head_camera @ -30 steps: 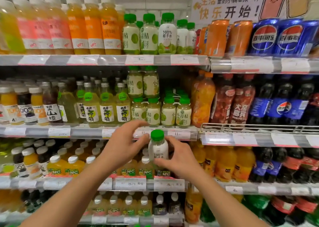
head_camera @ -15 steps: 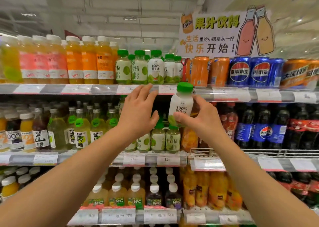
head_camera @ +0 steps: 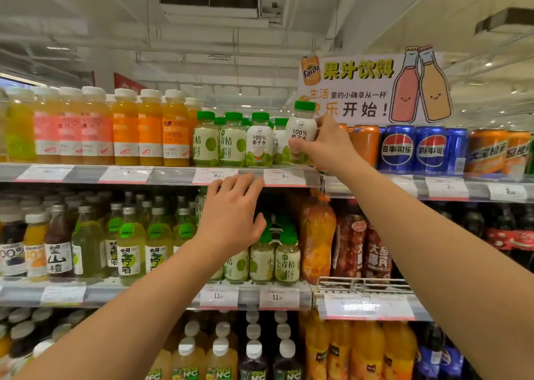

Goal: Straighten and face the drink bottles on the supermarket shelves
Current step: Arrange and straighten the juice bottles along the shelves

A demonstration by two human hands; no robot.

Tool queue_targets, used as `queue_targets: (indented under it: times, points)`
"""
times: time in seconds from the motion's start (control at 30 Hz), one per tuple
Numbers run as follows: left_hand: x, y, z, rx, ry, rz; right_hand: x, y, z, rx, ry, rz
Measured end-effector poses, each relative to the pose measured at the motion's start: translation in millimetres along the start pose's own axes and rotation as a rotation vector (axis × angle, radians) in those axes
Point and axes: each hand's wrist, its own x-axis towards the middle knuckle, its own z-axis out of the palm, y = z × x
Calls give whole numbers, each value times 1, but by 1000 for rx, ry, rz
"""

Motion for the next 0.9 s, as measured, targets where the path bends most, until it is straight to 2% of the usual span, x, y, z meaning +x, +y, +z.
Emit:
queue_targets:
  times: [0.27, 0.8, 0.9]
  points:
    - [0, 1, -7, 1, -50, 3, 26, 7, 24, -200, -89, 16]
    - [7, 7, -11, -5, -72, -35, 30, 19, 22, -210, -183, -47]
    - [8, 11, -14, -23, -100, -58, 14, 20, 16, -219, -152, -66]
